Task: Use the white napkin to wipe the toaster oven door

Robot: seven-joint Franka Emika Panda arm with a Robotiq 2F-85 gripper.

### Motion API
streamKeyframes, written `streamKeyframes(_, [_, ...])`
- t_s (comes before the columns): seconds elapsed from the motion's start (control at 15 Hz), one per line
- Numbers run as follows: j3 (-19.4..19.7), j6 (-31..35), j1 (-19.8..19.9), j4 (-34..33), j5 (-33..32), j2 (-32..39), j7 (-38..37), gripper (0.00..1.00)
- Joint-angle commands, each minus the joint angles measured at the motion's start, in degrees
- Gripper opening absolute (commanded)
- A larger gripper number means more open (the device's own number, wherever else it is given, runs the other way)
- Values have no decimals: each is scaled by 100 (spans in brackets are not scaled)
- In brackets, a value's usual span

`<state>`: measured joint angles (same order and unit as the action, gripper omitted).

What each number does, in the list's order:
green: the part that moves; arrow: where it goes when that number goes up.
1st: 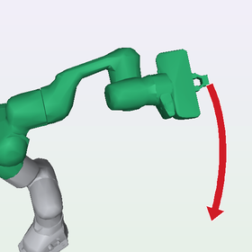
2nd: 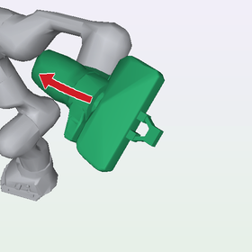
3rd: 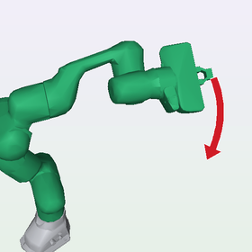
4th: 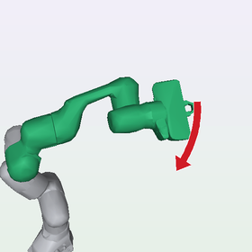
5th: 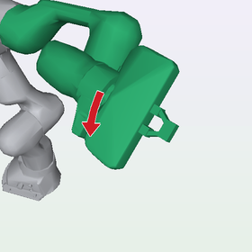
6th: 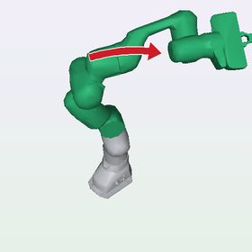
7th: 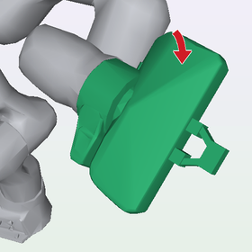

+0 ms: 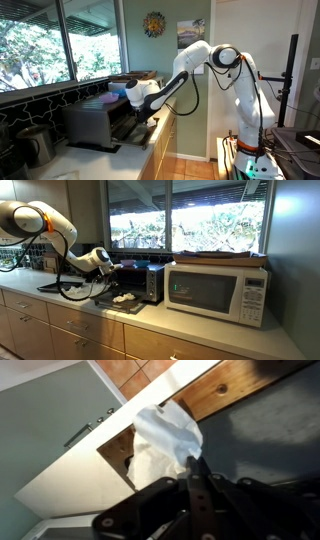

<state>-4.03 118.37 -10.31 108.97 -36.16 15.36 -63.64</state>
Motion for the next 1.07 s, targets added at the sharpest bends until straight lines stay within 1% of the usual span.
streamKeyframes(0.0, [-168, 619, 45, 253, 622, -271, 934, 0])
streamKeyframes(0.2, [-282, 1073, -4, 365, 1149, -445, 1748, 0])
streamKeyframes(0.4, [-455, 1314, -62, 405, 1811, -529, 2654, 0])
streamKeyframes(0.6, [-601, 1352, -34, 432, 2618, -641, 3799, 0])
streamKeyframes(0.67, [-624, 1156, -7, 400, 2901, -660, 4245, 0])
streamKeyframes(0.73, [-572, 1021, -19, 399, 2943, -703, 4367, 26])
streamKeyframes(0.8, [-507, 900, -14, 418, 2946, -776, 4394, 28])
streamKeyframes(0.87, [-459, 846, -6, 457, 2888, -857, 4422, 34])
streamKeyframes(0.93, [-429, 821, 16, 481, 2884, -933, 4467, 40])
streamKeyframes(1.0, [-404, 823, 39, 508, 2891, -1012, 4534, 49])
